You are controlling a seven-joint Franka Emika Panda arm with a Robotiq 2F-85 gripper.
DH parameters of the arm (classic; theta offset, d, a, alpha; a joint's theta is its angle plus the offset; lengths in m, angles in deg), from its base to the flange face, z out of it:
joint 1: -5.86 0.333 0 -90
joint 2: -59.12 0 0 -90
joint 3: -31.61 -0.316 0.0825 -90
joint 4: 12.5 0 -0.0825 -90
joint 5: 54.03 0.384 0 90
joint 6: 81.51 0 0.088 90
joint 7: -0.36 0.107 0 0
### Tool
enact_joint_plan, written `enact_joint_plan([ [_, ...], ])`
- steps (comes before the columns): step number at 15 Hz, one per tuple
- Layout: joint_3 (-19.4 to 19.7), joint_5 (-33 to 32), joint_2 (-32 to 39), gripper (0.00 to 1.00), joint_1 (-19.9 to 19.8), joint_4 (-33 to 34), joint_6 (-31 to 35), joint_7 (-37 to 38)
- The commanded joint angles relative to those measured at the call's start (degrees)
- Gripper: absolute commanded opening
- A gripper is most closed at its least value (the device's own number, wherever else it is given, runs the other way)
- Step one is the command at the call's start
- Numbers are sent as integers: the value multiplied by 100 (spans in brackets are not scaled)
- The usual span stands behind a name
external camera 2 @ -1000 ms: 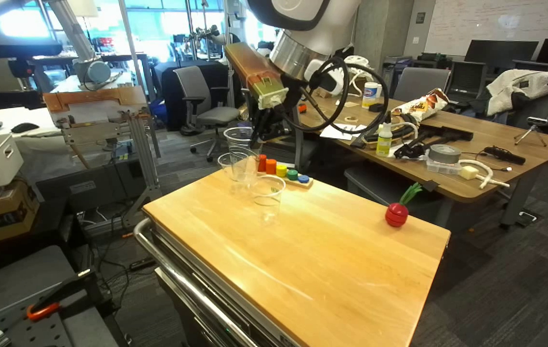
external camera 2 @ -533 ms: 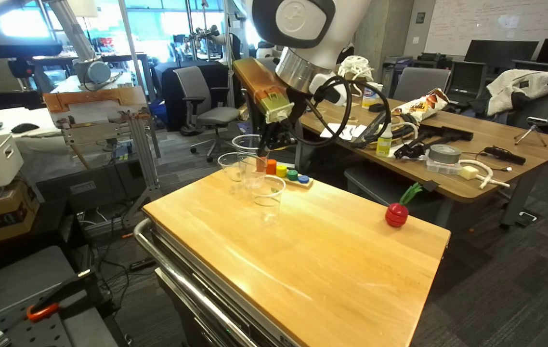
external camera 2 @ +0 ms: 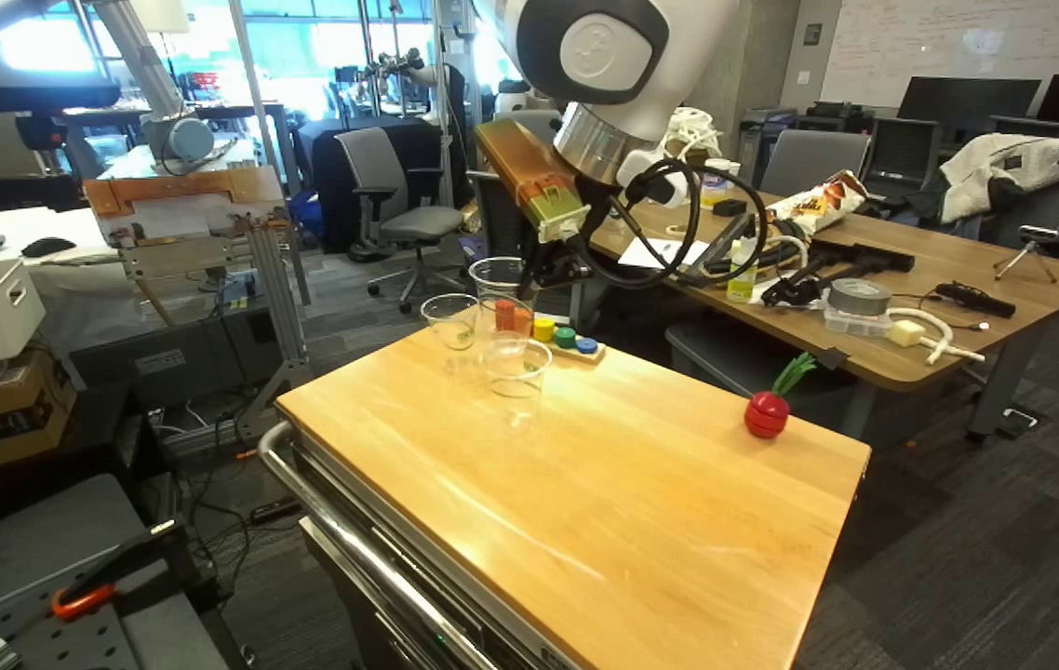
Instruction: Stack the clear cups together
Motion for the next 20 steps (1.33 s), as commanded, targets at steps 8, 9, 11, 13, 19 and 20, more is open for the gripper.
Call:
enact_joint_plan([
  [8, 18, -246, 331, 31, -126, 261, -8, -225],
  [9, 17, -296, 352, 32, -129, 263, -1, -240],
  [11, -6, -319, 367, 46, -145, 277, -21, -275],
  [13, -18, -306, 354, 62, -151, 272, -20, -293],
  [19, 146, -1100, 126, 100, 79, 310, -236, 255],
  [20, 184, -1379, 100, 100, 148, 384, -412, 518],
])
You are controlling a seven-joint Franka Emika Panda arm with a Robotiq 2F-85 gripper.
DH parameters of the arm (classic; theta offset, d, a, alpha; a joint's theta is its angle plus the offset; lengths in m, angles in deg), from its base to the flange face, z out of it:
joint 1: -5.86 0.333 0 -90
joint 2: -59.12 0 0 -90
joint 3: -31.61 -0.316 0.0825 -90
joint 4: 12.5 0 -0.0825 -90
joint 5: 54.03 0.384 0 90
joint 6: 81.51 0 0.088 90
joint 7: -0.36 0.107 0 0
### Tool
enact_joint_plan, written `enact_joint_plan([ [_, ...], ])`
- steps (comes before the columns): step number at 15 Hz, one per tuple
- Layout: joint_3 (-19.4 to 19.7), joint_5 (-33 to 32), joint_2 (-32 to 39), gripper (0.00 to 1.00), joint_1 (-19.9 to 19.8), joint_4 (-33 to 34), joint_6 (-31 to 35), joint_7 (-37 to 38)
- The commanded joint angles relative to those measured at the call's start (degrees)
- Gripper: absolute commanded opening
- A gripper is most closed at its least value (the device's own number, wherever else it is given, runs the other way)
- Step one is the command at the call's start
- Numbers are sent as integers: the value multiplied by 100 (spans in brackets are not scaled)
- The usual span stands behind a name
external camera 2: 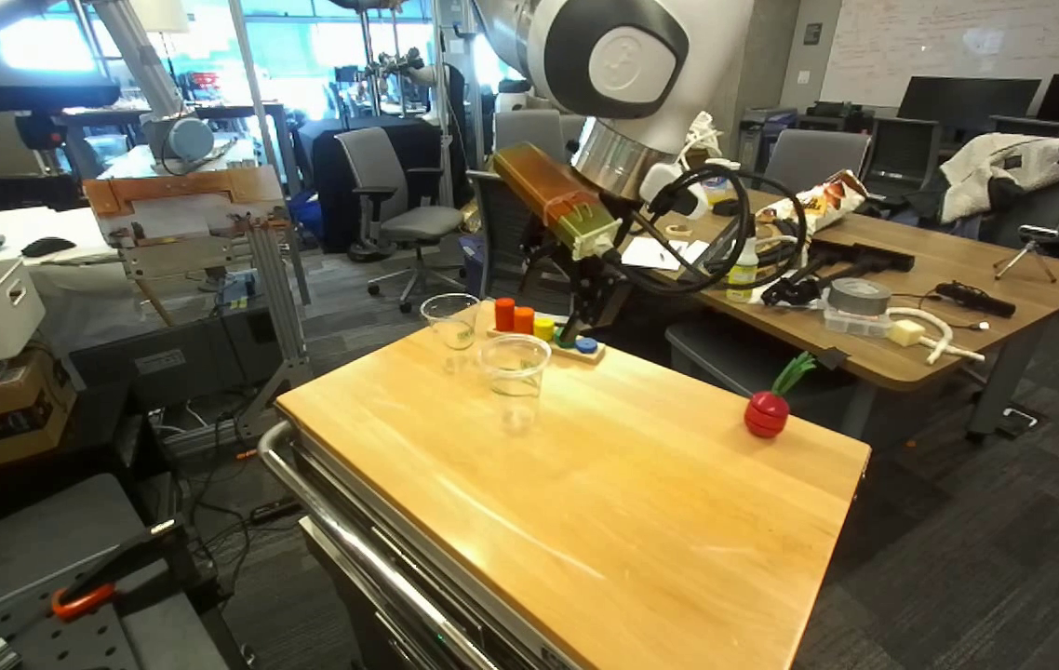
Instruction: Stack the clear cups together
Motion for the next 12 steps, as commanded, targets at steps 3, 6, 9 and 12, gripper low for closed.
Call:
enact_joint_plan([
  [3, 193, -1369, -242, 100, 437, 448, -1000, 1251],
  [6, 80, -1702, -361, 100, 631, 857, -2203, 1576],
  [9, 66, -1602, -341, 100, 649, 827, -2290, 1470],
  [12, 54, -1632, -412, 100, 716, 884, -2478, 1519],
])
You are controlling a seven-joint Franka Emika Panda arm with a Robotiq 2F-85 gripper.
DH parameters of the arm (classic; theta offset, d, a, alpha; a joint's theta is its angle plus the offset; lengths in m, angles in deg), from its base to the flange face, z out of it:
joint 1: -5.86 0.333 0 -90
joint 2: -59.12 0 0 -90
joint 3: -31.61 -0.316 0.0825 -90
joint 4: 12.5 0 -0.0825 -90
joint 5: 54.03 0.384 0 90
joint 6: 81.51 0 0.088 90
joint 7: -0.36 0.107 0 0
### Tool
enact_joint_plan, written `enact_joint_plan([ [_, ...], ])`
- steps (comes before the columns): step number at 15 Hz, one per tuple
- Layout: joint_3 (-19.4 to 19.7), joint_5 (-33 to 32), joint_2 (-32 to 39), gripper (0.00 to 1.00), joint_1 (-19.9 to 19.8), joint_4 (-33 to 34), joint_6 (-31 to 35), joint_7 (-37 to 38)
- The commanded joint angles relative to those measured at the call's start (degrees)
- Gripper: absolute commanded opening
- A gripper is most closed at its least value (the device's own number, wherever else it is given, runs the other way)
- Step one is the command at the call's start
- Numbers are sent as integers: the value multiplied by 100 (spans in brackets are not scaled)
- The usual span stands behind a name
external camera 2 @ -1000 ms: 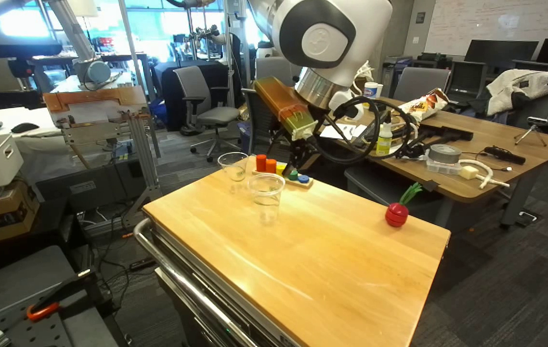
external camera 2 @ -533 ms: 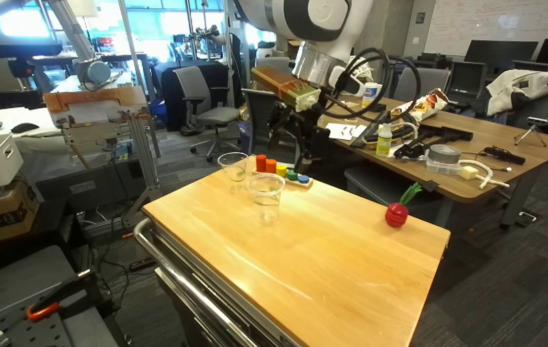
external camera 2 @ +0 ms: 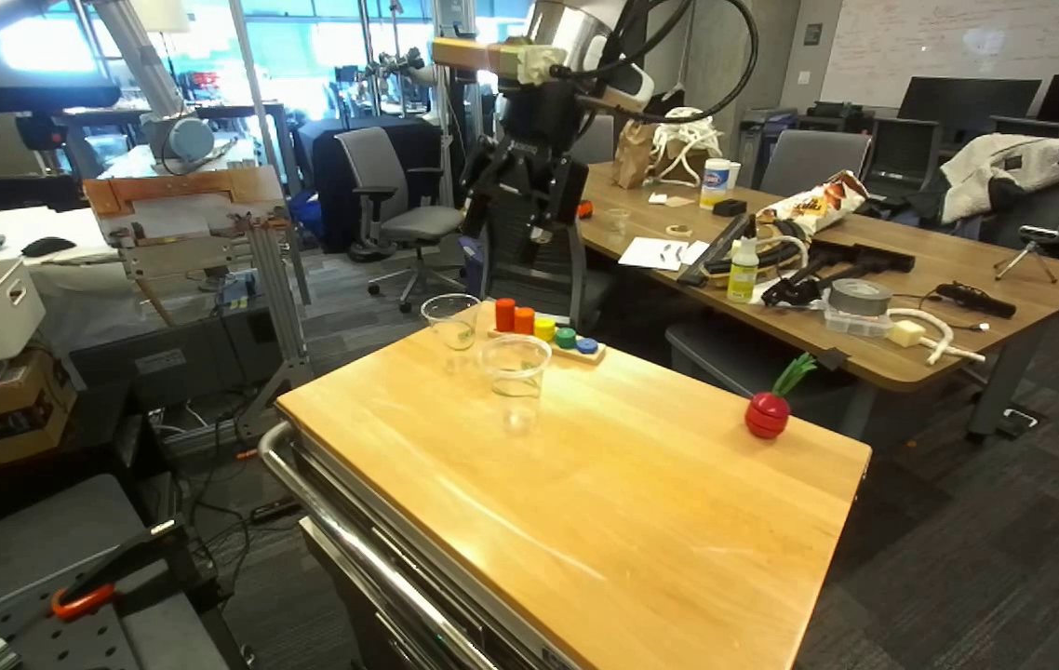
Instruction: Stack the clear cups together
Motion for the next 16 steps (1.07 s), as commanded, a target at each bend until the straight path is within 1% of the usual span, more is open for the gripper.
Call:
enact_joint_plan([
  [1, 11, -6, 9, 100, -3, 16, -21, -3],
  [14, 19, -17, 23, 100, -17, 16, -26, -3],
  [16, -36, -77, 228, 100, 69, 370, 33, 12],
])
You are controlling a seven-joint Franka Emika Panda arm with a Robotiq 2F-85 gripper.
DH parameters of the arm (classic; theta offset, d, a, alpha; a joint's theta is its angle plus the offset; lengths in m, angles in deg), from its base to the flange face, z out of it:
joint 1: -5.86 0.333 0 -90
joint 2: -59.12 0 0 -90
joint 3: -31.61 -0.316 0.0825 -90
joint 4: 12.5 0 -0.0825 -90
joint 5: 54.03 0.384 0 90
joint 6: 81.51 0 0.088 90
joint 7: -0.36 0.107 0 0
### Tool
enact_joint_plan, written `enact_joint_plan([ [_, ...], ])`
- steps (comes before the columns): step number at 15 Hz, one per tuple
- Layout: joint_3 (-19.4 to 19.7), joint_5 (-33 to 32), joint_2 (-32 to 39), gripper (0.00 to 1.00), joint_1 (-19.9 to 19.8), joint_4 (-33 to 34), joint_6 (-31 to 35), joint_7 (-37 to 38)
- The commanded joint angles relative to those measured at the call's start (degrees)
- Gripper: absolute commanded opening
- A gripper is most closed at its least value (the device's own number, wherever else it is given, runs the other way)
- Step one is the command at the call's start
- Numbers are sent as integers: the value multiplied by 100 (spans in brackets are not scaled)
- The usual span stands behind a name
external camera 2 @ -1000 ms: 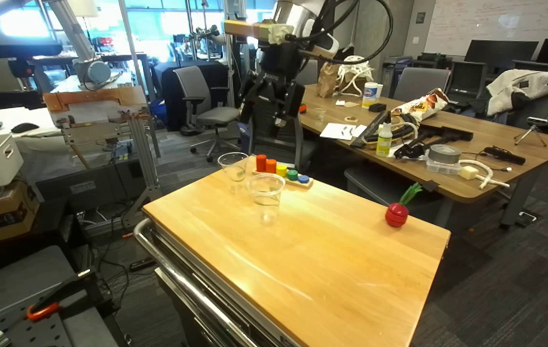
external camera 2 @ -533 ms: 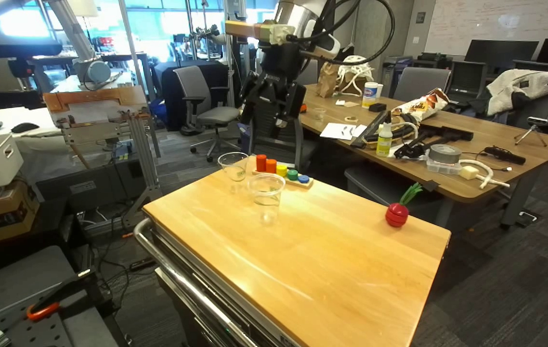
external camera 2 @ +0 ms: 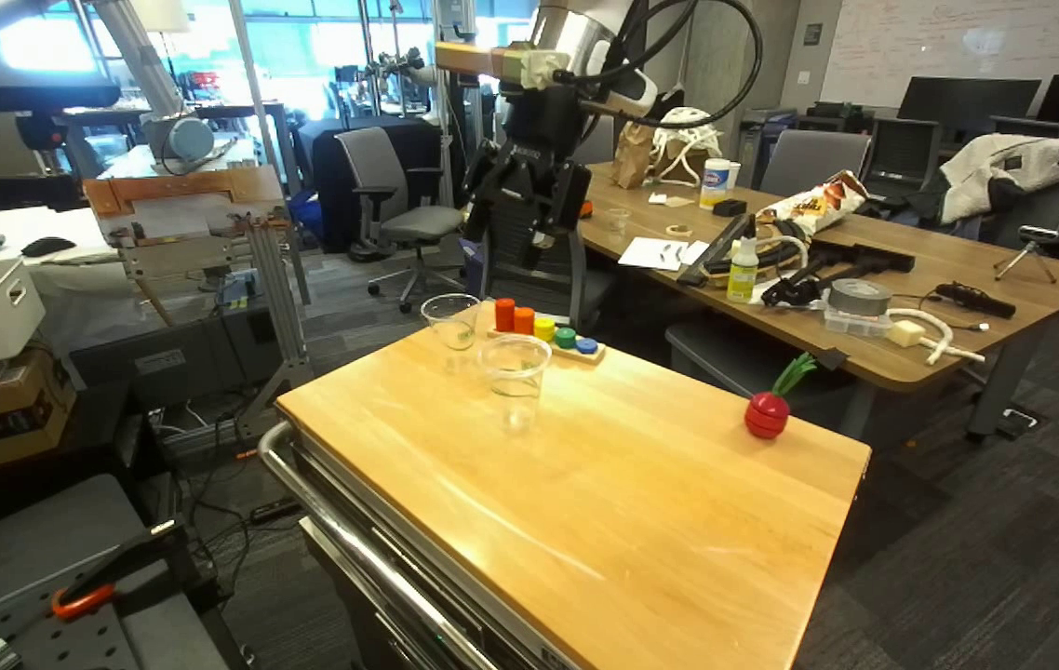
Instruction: Stack the clear cups together
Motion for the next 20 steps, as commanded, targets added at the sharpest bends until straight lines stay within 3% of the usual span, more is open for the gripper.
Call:
enact_joint_plan([
  [1, -86, -43, 372, 100, 136, 629, -14, 43],
  [11, -547, -455, 2494, 100, 1143, 2799, 224, -57],
  [15, -533, -398, 3134, 100, 1280, 3023, 1139, -8],
  [19, -457, -423, 3578, 100, 1285, 3289, 1629, 57],
  [20, -450, -419, 3660, 82, 1276, 3344, 1673, 49],
])
